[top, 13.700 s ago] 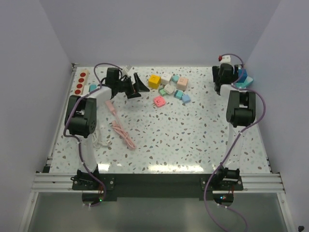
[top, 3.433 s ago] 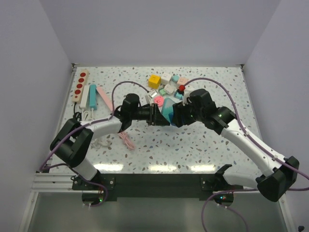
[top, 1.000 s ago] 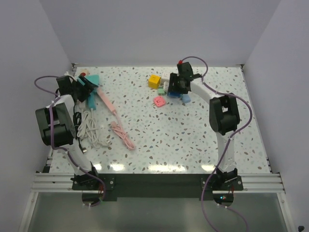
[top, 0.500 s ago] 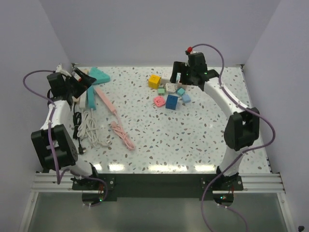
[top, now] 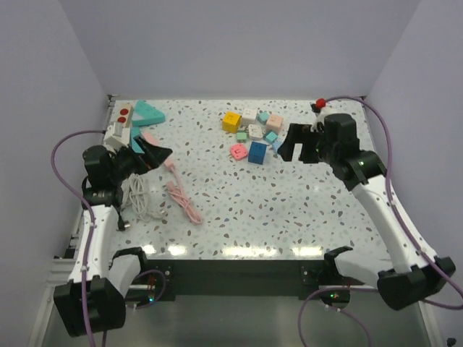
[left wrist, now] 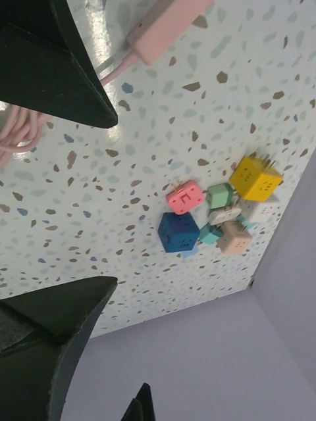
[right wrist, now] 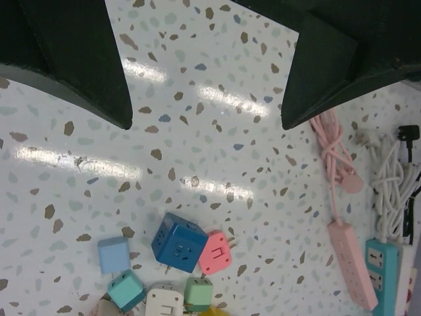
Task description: Pull the plug off the socket
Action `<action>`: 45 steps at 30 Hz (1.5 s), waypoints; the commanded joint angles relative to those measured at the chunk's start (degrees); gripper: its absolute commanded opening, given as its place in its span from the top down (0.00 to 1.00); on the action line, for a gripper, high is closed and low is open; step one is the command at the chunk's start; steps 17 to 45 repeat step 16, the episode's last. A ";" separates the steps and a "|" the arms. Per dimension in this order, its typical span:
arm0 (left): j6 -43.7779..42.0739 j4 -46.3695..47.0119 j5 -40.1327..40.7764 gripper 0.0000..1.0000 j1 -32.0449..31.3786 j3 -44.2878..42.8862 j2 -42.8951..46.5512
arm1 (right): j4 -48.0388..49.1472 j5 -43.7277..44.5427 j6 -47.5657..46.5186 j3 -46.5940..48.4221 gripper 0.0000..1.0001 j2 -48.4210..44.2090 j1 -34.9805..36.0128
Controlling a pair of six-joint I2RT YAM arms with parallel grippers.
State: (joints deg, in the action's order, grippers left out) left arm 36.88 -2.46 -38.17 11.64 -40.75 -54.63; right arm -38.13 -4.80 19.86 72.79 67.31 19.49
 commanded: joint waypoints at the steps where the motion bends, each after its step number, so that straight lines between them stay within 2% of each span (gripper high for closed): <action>1: -1.02 -1.57 -2.17 0.00 -2.92 4.01 5.83 | -4.05 -1.71 1.85 -2.56 0.02 -11.45 -0.24; 6: -1.73 -1.85 -3.66 0.00 -4.95 5.86 6.73 | -8.18 -1.27 4.66 -5.29 0.02 -24.05 -0.24; 10: -2.78 -2.11 -3.75 0.00 -6.27 2.01 4.89 | -11.70 2.77 6.95 -4.59 0.02 -31.08 -0.24; 16: -4.80 -3.08 -3.92 0.00 -8.03 -2.13 2.25 | -20.40 10.14 7.65 0.50 0.02 -28.73 -0.24; 45: -4.80 -3.08 -3.92 0.00 -8.03 -2.13 2.25 | -20.40 10.14 7.65 0.50 0.02 -28.73 -0.24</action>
